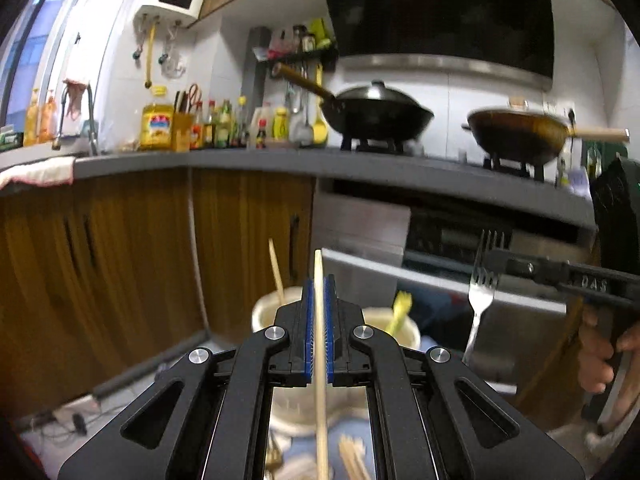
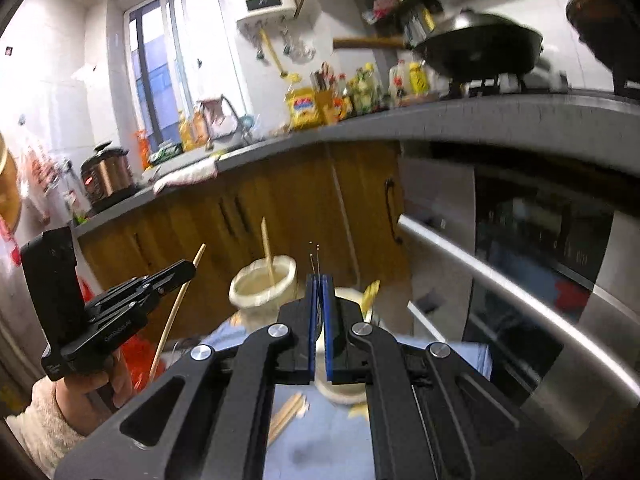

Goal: Organize utensils
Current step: 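Lower the chopstick into the tall cup and open the left tool while the right tool carries the fork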

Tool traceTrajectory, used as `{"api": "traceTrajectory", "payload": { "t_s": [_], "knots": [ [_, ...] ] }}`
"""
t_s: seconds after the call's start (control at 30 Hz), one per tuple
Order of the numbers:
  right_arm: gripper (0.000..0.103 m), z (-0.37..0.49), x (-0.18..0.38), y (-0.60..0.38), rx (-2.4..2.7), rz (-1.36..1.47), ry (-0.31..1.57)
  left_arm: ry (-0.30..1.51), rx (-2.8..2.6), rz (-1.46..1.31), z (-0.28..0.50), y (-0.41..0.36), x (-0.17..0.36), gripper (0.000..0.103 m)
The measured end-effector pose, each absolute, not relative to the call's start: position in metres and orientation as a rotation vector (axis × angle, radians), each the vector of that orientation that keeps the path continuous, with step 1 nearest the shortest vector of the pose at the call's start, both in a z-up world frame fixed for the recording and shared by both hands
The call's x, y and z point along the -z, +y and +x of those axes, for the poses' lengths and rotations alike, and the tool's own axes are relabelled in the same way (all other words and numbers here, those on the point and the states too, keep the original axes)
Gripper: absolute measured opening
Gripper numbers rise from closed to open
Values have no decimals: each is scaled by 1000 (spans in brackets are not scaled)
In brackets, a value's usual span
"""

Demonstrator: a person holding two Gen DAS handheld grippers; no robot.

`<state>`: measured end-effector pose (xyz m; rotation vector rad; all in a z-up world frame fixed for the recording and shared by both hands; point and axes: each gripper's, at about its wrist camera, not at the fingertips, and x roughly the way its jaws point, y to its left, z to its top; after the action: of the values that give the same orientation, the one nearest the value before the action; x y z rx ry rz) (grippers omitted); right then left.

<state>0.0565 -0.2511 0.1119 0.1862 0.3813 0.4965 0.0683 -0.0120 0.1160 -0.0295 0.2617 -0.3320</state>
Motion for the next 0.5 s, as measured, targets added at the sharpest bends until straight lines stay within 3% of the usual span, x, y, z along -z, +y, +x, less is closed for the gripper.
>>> {"api": "traceTrajectory", "payload": {
  "t_s": [0.23,0.5],
  "knots": [
    [3,84,-139,-263,-329,218,272,131,323,-89,114,-16,-157,5],
    [3,107,-113,-269,-248,236,264,30,257,-87,162,-33,-158,5]
  ]
}}
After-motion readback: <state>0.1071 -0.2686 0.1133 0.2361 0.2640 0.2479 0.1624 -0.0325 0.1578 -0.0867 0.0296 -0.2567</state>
